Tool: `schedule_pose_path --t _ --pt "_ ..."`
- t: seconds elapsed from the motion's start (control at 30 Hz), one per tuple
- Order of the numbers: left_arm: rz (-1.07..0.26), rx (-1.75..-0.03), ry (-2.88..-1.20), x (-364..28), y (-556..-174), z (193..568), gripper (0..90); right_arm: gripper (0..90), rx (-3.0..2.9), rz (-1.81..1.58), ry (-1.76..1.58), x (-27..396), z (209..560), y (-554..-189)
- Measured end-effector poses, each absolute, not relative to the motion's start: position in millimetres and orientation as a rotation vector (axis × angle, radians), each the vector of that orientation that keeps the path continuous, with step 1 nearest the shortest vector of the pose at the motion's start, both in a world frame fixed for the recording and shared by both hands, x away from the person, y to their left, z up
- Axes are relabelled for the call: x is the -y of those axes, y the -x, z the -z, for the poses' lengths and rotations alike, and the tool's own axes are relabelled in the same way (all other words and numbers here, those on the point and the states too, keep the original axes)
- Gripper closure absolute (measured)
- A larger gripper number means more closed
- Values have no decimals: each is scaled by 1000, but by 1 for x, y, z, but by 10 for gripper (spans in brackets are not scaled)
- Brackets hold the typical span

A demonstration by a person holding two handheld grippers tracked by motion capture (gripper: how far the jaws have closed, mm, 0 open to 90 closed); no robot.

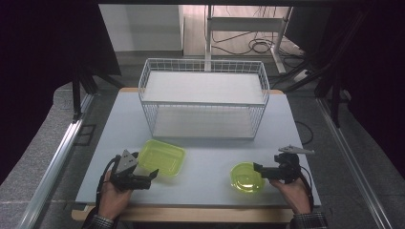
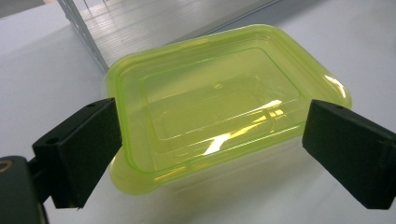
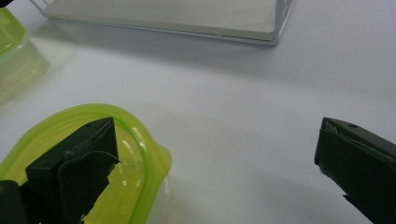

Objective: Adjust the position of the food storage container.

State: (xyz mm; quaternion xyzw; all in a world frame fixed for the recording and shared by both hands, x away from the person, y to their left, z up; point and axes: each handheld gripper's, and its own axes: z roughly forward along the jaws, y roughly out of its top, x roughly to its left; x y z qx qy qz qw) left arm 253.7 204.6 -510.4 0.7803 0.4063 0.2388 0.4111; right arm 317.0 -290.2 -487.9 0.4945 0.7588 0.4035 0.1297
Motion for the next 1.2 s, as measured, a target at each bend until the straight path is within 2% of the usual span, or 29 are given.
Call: schedule_pose_path --t 0.13,0.27,0.43,0.47,0.5,0.57,0.6,0.63,0.7,0.73,0.77,0.83,0.87,0.93,1.2 --pt "-611 -1016 -1968 -204 -253 510 48 2 -2220 -1154 -1442 287 485 -316" --pt "-621 -999 -1959 -204 -253 509 48 96 -2210 -1091 -1394 279 478 -311" --pt "-618 -990 -1960 -204 -252 509 49 279 -2226 -1104 -1316 267 466 -303" --pt "-616 -988 -1962 -204 -252 509 49 279 -2226 -1104 -1316 267 466 -303" --pt "-615 -981 -1968 -203 -252 509 48 357 -2260 -1103 -1267 261 462 -300" --pt "-621 -977 -1970 -202 -252 509 49 431 -2303 -1109 -1227 255 461 -297" --pt "-621 -977 -1970 -202 -252 509 49 431 -2303 -1109 -1227 255 461 -297" --pt "-623 -976 -1969 -202 -252 509 49 517 -2333 -1114 -1197 250 459 -293" --pt "-623 -978 -1970 -203 -252 509 49 599 -2363 -1120 -1157 244 457 -290" --pt "-623 -978 -1970 -203 -252 509 49 599 -2363 -1120 -1157 244 457 -290" --pt "-624 -979 -1970 -203 -252 509 49 636 -2383 -1126 -1140 241 457 -289" --pt "-625 -980 -1970 -203 -252 509 49 758 -2426 -1141 -1084 232 456 -284" --pt "-625 -980 -1970 -203 -252 509 49 758 -2426 -1141 -1084 232 456 -284" --pt "-626 -980 -1975 -202 -252 509 49 862 -2465 -1147 -1025 223 455 -279" --pt "-628 -983 -1984 -202 -252 510 50 891 -2537 -1139 -979 209 458 -273"
